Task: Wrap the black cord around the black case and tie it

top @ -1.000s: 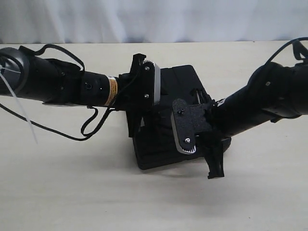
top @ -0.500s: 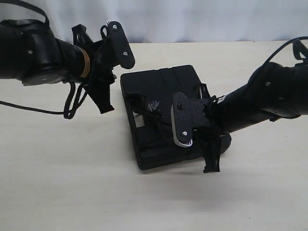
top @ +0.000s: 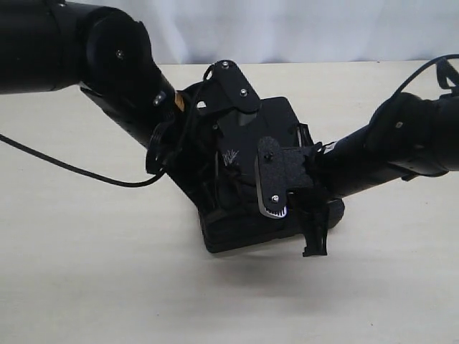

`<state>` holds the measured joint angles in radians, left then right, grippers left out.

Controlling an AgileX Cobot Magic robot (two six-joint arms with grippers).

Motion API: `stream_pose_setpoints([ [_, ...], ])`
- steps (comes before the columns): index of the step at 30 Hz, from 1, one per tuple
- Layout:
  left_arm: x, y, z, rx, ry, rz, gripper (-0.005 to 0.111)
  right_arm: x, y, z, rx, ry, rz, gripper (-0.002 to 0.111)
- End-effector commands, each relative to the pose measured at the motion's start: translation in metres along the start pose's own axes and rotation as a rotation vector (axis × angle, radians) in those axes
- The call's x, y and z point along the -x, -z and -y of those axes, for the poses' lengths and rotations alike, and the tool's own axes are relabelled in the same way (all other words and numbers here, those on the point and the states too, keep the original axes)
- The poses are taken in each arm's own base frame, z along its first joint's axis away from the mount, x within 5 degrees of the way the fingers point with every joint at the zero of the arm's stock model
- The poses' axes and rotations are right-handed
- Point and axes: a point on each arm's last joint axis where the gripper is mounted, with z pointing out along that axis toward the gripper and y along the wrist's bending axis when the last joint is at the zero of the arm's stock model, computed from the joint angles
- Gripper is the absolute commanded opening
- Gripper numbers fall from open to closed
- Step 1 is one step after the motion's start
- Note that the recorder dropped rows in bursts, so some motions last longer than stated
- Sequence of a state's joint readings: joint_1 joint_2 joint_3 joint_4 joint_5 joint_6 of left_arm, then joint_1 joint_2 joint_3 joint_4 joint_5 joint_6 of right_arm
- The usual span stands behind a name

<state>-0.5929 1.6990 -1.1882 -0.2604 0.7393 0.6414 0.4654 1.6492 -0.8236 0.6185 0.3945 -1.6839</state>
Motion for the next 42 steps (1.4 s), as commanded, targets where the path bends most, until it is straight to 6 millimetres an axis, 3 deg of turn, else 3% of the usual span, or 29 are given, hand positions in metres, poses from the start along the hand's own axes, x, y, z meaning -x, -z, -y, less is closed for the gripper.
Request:
stream_pose_setpoints([
  [1, 0.007, -0.013, 0.002, -0.012, -0.011, 0.052, 0.004, 0.001, 0.0, 0.001, -0.005, -0.006, 0.002, 0.004],
  [5, 0.004, -0.037, 0.013, -0.041, -0.158, -0.028, 0.004, 0.001, 0.0, 0.001, -0.005, -0.006, 0.002, 0.004],
  [8, 0.003, -0.04, 0.015, -0.023, -0.22, -0.063, 0.007, 0.001, 0.0, 0.001, -0.003, -0.006, 0.002, 0.004],
  [10, 0.002, -0.043, 0.015, -0.025, -0.209, -0.069, 0.029, 0.001, 0.0, 0.001, -0.003, -0.006, 0.002, 0.004],
  [12, -0.001, -0.053, 0.015, -0.039, -0.191, -0.099, 0.04, 0.001, 0.0, 0.001, -0.003, -0.01, 0.002, 0.004],
  [14, -0.007, -0.061, 0.011, -0.014, -0.144, -0.161, 0.041, 0.001, 0.0, 0.001, -0.003, -0.01, 0.002, 0.004],
  [17, -0.014, -0.058, 0.002, 0.09, -0.137, -0.246, 0.041, 0.001, 0.0, 0.001, -0.003, -0.02, 0.002, 0.004],
  [20, -0.007, -0.035, 0.0, 0.137, -0.156, -0.187, 0.041, 0.001, 0.0, 0.0, -0.001, -0.034, 0.002, 0.004],
  [25, -0.01, -0.015, -0.015, 0.097, -0.055, -0.105, 0.04, 0.001, 0.0, 0.0, -0.001, -0.05, 0.002, 0.004],
  [31, -0.022, -0.022, -0.011, -0.084, -0.115, -0.03, 0.04, 0.001, 0.0, 0.0, -0.001, -0.054, 0.002, 0.004],
  [34, -0.031, -0.033, -0.007, -0.073, -0.203, 0.004, 0.04, 0.001, 0.0, 0.0, -0.001, -0.054, 0.002, 0.004],
  [42, -0.034, -0.043, -0.006, -0.028, -0.167, 0.092, 0.04, 0.001, 0.0, 0.0, -0.001, -0.058, 0.002, 0.004],
])
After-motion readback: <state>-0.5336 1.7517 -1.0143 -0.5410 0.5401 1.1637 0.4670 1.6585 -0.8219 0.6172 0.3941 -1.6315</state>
